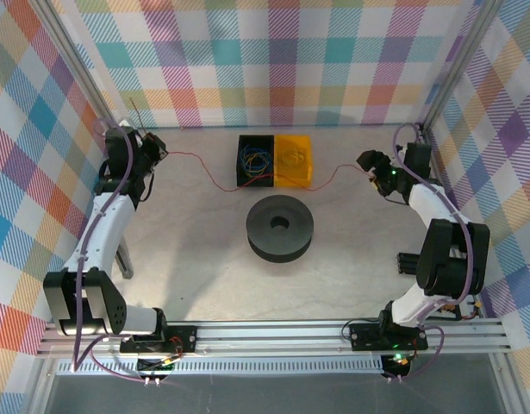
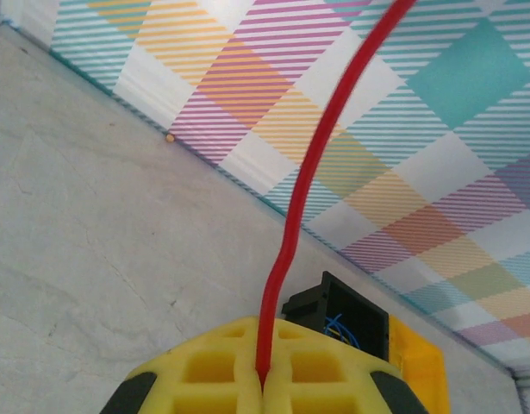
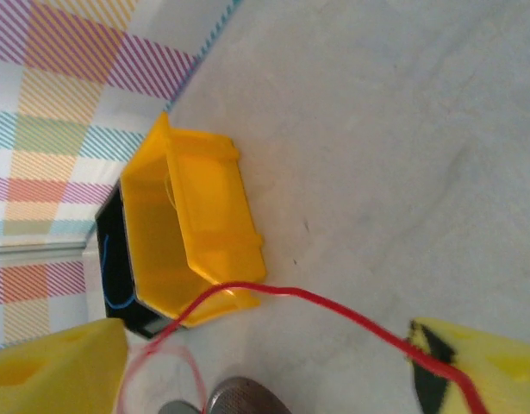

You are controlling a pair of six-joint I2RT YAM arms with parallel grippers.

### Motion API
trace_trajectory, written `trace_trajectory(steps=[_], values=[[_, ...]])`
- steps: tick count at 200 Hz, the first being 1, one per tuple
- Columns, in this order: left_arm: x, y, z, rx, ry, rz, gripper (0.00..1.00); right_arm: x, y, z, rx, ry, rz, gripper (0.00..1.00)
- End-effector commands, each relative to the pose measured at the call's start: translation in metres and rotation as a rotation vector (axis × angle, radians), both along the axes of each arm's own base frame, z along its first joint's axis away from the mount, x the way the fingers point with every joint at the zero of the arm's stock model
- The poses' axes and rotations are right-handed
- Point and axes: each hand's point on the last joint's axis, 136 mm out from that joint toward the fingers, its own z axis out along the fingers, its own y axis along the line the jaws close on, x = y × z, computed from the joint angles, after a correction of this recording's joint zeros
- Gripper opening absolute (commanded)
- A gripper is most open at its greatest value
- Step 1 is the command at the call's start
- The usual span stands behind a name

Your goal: Wrap the cables

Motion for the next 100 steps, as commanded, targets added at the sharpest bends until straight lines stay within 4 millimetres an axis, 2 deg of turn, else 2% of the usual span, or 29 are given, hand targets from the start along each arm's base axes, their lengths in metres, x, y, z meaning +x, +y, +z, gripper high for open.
trace_trajectory(steps=[1, 52, 69, 81, 91, 100], values=[[-0.010, -0.003, 0.025, 0.102, -0.017, -0.004, 0.00, -0.017, 0.005, 0.034, -0.037, -0.048, 0.045, 0.98], [-0.010, -0.027, 0.053, 0.178, -0.076, -0.036, 0.00, -0.032, 0.002, 0.072, -0.079, -0.097, 0.037, 0.99], [-0.009, -0.033, 0.059, 0.174, -0.095, -0.043, 0.00, -0.034, 0.013, 0.080, -0.027, -0.115, 0.084, 0.99], [-0.007, -0.034, 0.062, 0.169, -0.109, -0.038, 0.00, -0.034, 0.026, 0.086, 0.089, -0.137, 0.140, 0.99], [-0.006, -0.036, 0.065, 0.163, -0.121, -0.036, 0.00, -0.034, 0.032, 0.082, 0.136, -0.128, 0.153, 0.99], [-0.005, -0.036, 0.068, 0.162, -0.132, -0.030, 0.00, -0.035, 0.029, 0.071, 0.065, -0.089, 0.131, 0.99]])
